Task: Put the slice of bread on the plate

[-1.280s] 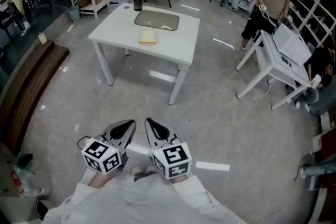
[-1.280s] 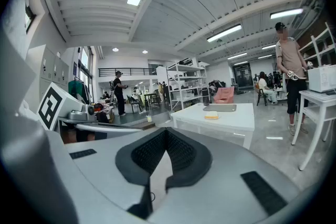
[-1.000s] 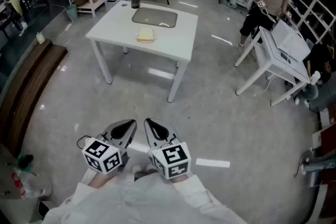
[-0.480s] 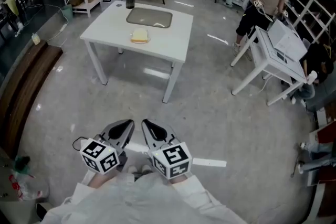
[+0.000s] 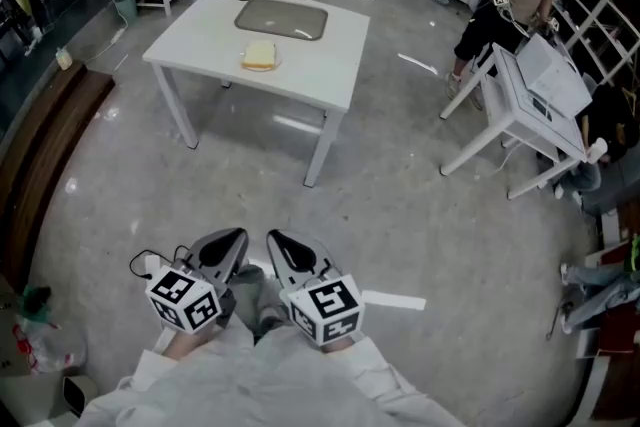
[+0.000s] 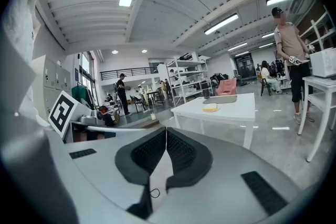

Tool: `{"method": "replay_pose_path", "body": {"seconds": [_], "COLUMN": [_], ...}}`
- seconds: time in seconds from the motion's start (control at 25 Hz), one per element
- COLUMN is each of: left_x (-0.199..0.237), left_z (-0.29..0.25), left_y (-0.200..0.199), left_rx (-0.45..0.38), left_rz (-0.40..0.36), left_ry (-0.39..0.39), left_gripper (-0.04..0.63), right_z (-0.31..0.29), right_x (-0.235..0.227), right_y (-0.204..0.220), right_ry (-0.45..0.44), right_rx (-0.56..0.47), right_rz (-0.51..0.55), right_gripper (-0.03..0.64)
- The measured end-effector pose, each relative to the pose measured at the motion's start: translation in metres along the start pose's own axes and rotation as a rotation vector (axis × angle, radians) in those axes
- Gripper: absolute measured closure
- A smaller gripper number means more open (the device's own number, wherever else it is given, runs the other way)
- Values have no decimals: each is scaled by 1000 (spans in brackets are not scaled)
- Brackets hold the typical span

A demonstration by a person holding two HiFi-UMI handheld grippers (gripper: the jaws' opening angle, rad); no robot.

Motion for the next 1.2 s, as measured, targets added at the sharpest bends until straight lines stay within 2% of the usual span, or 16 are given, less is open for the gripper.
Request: {"method": "replay_pose_path", "body": {"seconds": [0.28, 0.64, 0.92, 1.2], "left_x": [43, 134, 196, 233], "left_z": [-45, -100, -138, -165], "left_y": [-24, -99, -139, -154], "left_rx": [31, 40, 56, 72], "left_rz": [-13, -37, -41, -49], "left_ry": [32, 73, 108, 128], "left_gripper": [586, 586, 586, 586], "right_z": [-58, -171, -242, -278], "right_x": [-37, -75, -99, -119], "right_y": [-22, -73, -100, -108], "right_ry": [42, 61, 86, 127], "right_rx": [-9, 3, 2, -8], "right_rz": [19, 48, 66, 40], "right_gripper": [601, 601, 601, 601]}}
Point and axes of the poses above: the fingertips, and each gripper's own axes: z backward along the fingers, x to its left, y out of its underside, the point moved 3 cm from there along z, backward along the fingers, and after that the axes turned 3 degrees about z, right-handed, at the moved point
